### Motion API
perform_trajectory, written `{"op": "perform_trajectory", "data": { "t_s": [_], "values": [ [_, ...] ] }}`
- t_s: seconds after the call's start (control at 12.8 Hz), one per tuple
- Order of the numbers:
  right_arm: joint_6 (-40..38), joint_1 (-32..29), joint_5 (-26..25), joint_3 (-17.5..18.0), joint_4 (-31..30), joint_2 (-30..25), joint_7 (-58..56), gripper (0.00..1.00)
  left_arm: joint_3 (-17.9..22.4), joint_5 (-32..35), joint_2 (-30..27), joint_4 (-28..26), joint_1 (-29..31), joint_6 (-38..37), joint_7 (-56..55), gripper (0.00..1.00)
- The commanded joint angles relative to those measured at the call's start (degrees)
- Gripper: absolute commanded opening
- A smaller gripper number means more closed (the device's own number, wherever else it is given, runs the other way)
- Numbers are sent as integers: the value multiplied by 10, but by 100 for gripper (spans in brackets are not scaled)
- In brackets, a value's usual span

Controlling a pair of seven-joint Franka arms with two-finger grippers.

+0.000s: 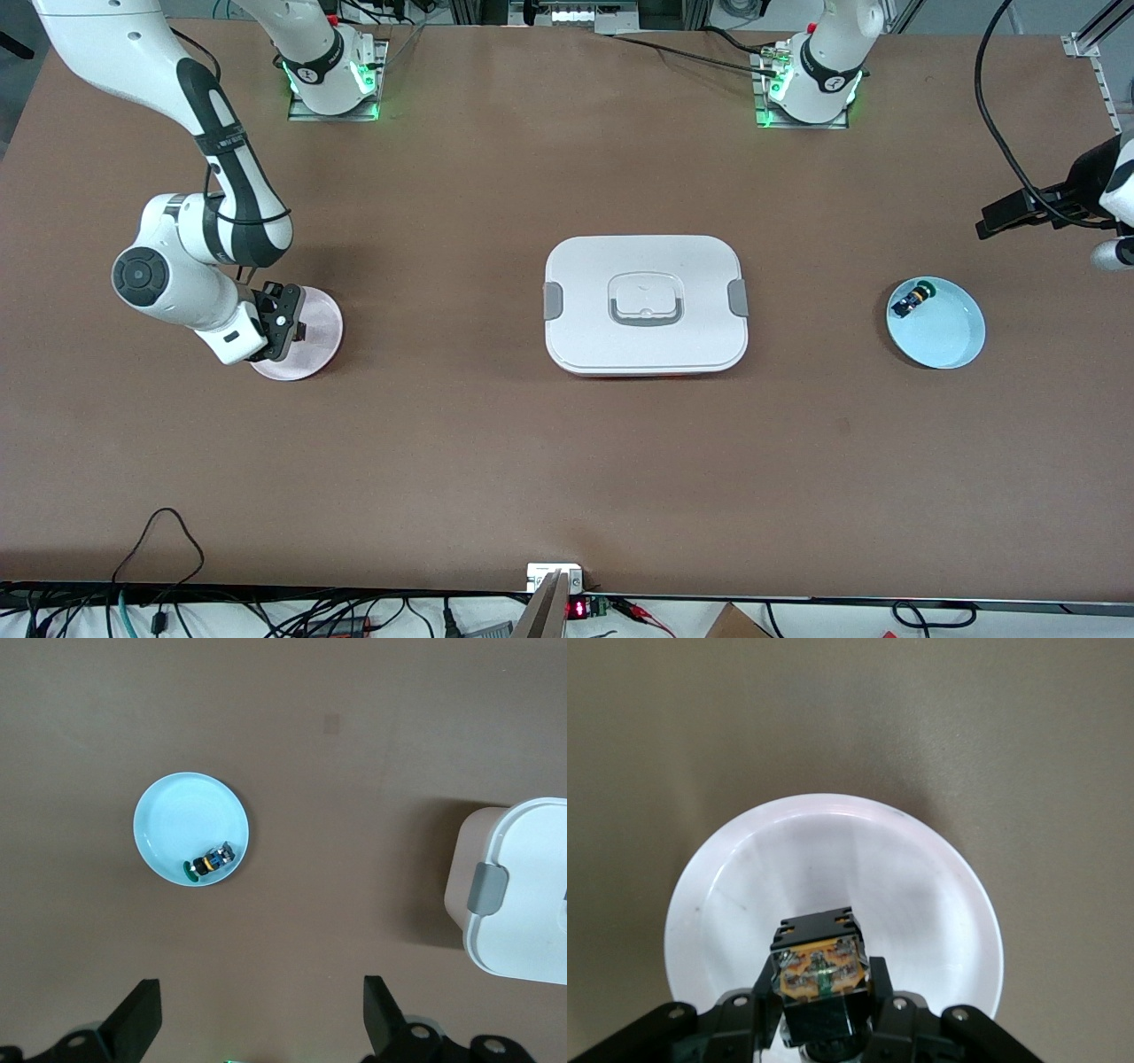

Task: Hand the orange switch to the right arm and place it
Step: 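Open the right gripper and lift it away from the plate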

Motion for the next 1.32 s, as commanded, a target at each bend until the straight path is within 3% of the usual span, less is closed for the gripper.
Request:
{"op": "perform_trajectory", "data": {
  "t_s": [0.0,0.31,0.39,0.47,0.62,0.94,1.09,1.25],
  "values": [
    [43,-5,-9,6,-24,6,-9,12,5,18,-21,-20,-11,11,-16,100],
    [82,-5,-9,6,-49,10,-16,15,4,14,-17,-16,-10,9,-17,100],
    [78,-5,-8,6,-49,6,0,42,4,13,-16,-16,-10,9,-17,100],
    [75,-5,-5,6,-47,1,12,97,4,13,-15,-16,-11,9,-19,100],
    [55,-5,-4,6,-39,-24,54,100,3,12,-12,-15,-10,8,-24,100],
    [-65,-5,3,6,12,-84,177,100,4,11,-11,-15,-11,5,-25,100],
    [-138,-6,4,5,54,-99,215,100,4,11,-10,-15,-11,5,-25,100],
    [-240,-7,4,2,113,-103,341,100,4,10,-11,-15,-10,6,-25,100]
  ]
}}
